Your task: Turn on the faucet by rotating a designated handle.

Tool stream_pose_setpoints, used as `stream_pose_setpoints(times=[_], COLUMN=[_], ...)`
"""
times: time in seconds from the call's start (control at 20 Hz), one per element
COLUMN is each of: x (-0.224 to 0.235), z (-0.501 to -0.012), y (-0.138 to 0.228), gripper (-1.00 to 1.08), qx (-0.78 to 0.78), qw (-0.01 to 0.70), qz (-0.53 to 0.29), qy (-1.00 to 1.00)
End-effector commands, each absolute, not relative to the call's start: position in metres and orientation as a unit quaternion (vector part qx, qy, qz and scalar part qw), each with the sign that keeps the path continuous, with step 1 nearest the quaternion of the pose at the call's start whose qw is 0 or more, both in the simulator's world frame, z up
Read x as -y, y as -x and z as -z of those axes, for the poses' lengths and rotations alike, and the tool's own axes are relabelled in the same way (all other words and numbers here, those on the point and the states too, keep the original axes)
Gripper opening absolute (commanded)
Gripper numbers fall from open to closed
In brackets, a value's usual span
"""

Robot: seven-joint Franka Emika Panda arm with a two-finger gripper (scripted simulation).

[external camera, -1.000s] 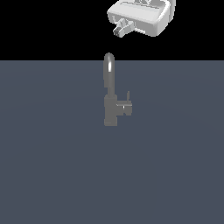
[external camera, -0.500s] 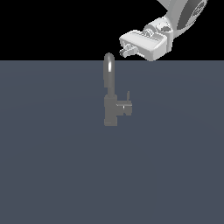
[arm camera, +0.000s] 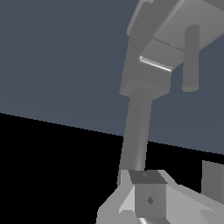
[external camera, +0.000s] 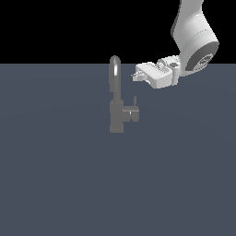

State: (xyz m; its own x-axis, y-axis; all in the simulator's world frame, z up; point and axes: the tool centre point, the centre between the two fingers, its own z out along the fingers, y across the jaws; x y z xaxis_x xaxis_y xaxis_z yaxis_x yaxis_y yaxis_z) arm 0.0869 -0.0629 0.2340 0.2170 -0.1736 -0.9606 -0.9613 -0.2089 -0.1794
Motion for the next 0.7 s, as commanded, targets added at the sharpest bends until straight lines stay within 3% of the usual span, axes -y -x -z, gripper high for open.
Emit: stream_pose_setpoints(times=[0.0, 0.65], x=[0.067, 0.072], z=[-0.214, -0.148], y=[-0.094, -0.106], gripper=[-1.00, -1.00], qx=[-0.459, -0.506], qw=[0.462, 0.507], qz=[-0.455, -0.491], qy=[0.607, 0.496])
